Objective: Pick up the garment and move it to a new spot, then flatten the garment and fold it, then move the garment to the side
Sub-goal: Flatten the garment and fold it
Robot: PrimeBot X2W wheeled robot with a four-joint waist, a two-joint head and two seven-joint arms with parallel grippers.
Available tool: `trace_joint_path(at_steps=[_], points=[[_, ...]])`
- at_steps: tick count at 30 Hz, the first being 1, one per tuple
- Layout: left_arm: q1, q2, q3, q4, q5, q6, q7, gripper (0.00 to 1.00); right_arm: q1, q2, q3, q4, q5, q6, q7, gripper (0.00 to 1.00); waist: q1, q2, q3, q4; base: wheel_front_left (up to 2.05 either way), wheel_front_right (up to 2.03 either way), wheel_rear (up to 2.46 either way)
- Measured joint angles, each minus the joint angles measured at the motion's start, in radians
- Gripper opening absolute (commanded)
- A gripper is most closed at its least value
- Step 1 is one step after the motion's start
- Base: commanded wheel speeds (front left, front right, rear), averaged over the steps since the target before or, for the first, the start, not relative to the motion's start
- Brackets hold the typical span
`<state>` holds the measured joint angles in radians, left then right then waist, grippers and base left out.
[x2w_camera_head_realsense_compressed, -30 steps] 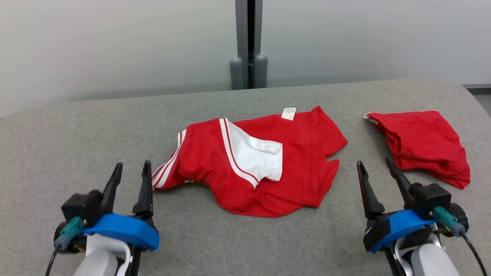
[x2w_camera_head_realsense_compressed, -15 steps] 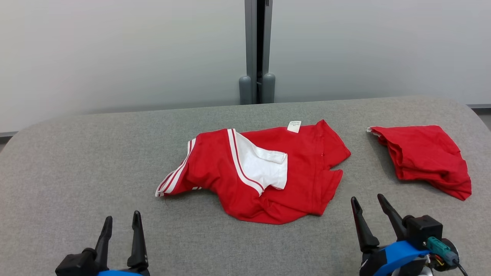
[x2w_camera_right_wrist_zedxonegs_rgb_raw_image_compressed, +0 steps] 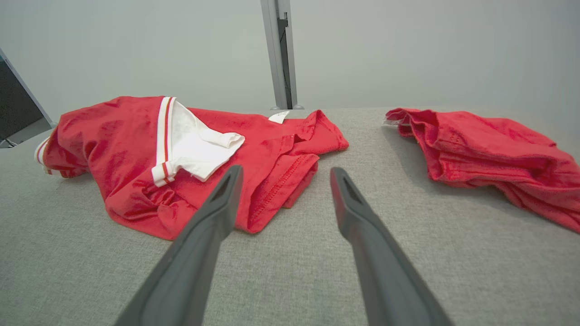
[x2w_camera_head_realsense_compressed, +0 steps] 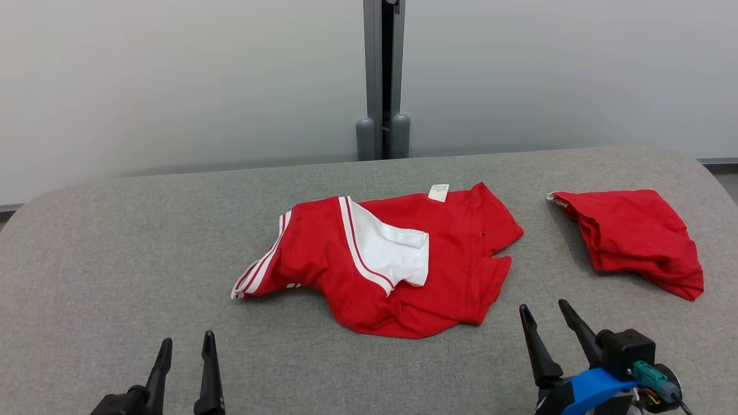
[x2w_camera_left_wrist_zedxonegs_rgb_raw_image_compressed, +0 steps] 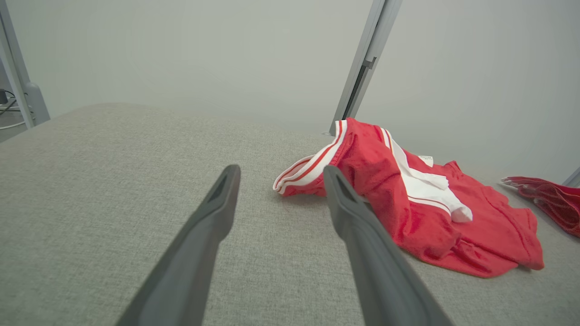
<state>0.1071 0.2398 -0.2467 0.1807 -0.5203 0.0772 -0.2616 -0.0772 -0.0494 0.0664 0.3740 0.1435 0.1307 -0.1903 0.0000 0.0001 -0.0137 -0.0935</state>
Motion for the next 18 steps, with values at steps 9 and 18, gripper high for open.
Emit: trace_joint_path(at_steps=[9, 18], points=[[0.000, 0.000, -0.012, 0.007, 0.000, 0.002, 0.000, 1.00, 0.000, 0.000, 0.002, 0.003, -0.001, 0.000, 0.000, 1.00, 0.0000, 0.0000, -0.002, 0.005, 0.00, 0.00, 0.00], [-0.013, 0.002, -0.023, 0.008, 0.002, 0.003, 0.003, 1.00, -0.120, 0.000, 0.025, 0.023, -0.068, 0.000, 0.057, 1.00, 0.0001, 0.0000, 0.028, 0.018, 0.00, 0.00, 0.00]])
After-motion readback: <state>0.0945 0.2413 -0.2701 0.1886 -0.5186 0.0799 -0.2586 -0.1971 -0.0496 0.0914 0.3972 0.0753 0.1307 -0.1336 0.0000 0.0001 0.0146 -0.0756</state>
